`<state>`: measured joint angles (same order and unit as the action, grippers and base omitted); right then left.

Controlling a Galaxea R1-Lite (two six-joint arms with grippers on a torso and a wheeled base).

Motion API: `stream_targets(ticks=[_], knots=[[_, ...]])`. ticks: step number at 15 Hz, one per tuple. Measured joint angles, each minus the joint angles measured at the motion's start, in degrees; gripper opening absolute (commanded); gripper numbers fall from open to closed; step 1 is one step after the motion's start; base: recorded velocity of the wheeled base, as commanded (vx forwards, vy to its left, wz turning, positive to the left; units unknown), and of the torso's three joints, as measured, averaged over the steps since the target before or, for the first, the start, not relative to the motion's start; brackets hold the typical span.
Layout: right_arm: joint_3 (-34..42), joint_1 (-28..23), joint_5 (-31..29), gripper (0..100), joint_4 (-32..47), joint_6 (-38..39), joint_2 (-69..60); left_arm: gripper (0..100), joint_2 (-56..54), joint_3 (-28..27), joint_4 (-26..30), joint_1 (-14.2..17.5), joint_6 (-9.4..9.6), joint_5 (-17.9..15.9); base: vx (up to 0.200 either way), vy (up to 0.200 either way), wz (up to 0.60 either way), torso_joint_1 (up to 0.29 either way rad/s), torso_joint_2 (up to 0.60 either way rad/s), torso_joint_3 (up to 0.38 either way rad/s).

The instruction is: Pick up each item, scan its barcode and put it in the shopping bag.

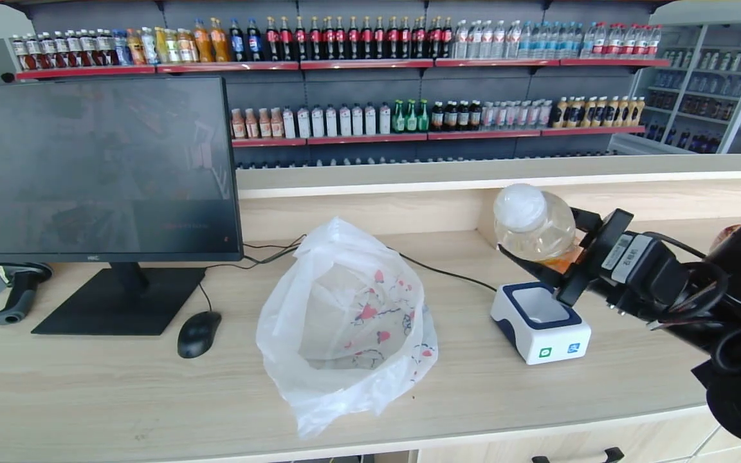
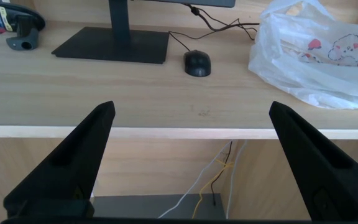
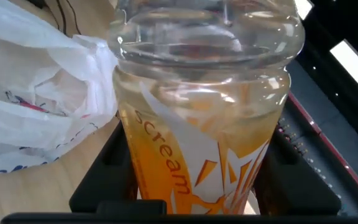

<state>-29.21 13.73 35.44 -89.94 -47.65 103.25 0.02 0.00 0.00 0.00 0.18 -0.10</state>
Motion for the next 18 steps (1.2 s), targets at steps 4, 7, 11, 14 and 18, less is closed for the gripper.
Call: stream_targets(ticks=[4,7,11,14,18], knots=[[2.6,-1.9,2.0,0,0.0,-2.0,3.0,100,0.0,0.0,0.0,0.0,0.00,0.0,0.000,0.000,0.00,0.000,0.00,0.000],[-0.2,-2.2,6.4,0,0.0,-2.7,5.9,100,0.0,0.0,0.0,0.0,0.00,0.0,0.000,0.000,0.00,0.000,0.00,0.000],[-0.9,-3.0,9.3,0,0.0,-4.2,8.4,100,0.0,0.0,0.0,0.0,0.00,0.0,0.000,0.000,0.00,0.000,0.00,0.000],[-1.0,-3.9,11.6,0,0.0,-4.9,9.2,100,0.0,0.0,0.0,0.0,-0.02,0.0,0.000,0.000,0.00,0.000,0.00,0.000],[-1.0,-6.4,13.3,0,0.0,-5.6,9.4,100,0.0,0.0,0.0,0.0,0.00,0.0,0.000,0.000,0.00,0.000,0.00,0.000]])
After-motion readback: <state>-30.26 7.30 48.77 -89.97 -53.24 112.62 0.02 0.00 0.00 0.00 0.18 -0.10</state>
